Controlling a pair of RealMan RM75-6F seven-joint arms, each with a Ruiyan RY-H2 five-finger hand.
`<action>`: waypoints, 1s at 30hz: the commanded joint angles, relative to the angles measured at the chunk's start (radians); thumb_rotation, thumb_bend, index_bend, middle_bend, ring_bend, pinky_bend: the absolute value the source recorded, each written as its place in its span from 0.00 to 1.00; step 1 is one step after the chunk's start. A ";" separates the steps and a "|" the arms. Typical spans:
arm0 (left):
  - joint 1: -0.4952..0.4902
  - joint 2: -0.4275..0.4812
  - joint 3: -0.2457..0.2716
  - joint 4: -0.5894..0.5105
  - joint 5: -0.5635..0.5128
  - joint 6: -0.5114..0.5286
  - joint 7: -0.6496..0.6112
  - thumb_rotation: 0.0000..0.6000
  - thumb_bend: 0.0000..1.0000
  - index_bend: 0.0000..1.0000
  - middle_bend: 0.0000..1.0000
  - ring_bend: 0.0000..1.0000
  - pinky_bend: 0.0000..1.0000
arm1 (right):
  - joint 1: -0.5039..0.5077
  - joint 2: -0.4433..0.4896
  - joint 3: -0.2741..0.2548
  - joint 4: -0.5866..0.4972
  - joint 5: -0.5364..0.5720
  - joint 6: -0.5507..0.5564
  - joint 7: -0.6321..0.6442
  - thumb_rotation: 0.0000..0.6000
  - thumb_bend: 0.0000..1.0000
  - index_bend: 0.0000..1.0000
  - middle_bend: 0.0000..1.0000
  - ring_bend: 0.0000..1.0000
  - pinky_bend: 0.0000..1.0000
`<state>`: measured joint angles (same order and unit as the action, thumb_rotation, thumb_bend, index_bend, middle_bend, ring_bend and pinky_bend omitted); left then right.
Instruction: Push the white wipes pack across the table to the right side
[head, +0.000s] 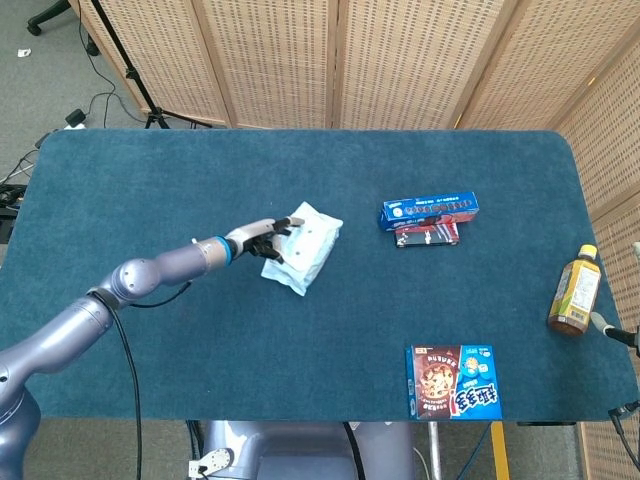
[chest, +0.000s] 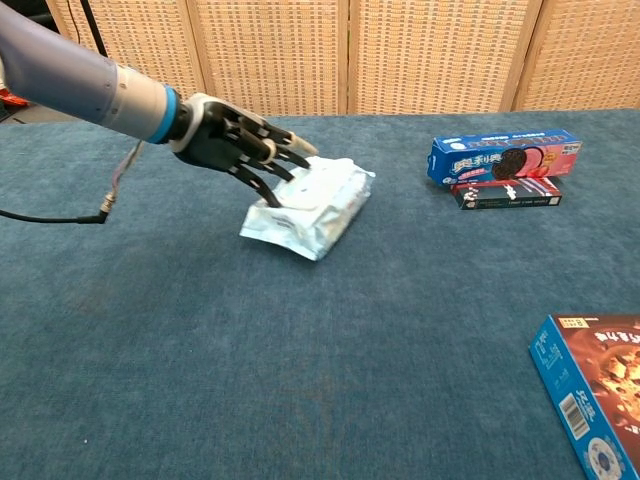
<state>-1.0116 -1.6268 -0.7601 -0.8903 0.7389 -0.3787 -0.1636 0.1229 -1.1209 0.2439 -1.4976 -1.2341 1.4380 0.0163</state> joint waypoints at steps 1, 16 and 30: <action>-0.017 -0.009 0.026 -0.051 -0.004 0.016 -0.029 1.00 1.00 0.02 0.07 0.08 0.34 | 0.000 0.000 0.000 -0.001 -0.001 0.000 0.000 1.00 0.00 0.00 0.00 0.00 0.00; 0.016 0.037 0.035 -0.200 -0.015 0.058 -0.060 1.00 1.00 0.02 0.07 0.07 0.35 | -0.002 0.004 0.001 -0.001 -0.004 0.004 0.008 1.00 0.00 0.00 0.00 0.00 0.00; 0.387 0.205 -0.205 -0.516 0.154 0.368 0.225 1.00 0.00 0.00 0.00 0.00 0.00 | -0.003 -0.002 -0.009 -0.016 -0.038 0.030 -0.011 1.00 0.00 0.00 0.00 0.00 0.00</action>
<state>-0.7155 -1.4636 -0.9020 -1.3181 0.8091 -0.1348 -0.0209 0.1205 -1.1227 0.2357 -1.5112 -1.2694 1.4660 0.0065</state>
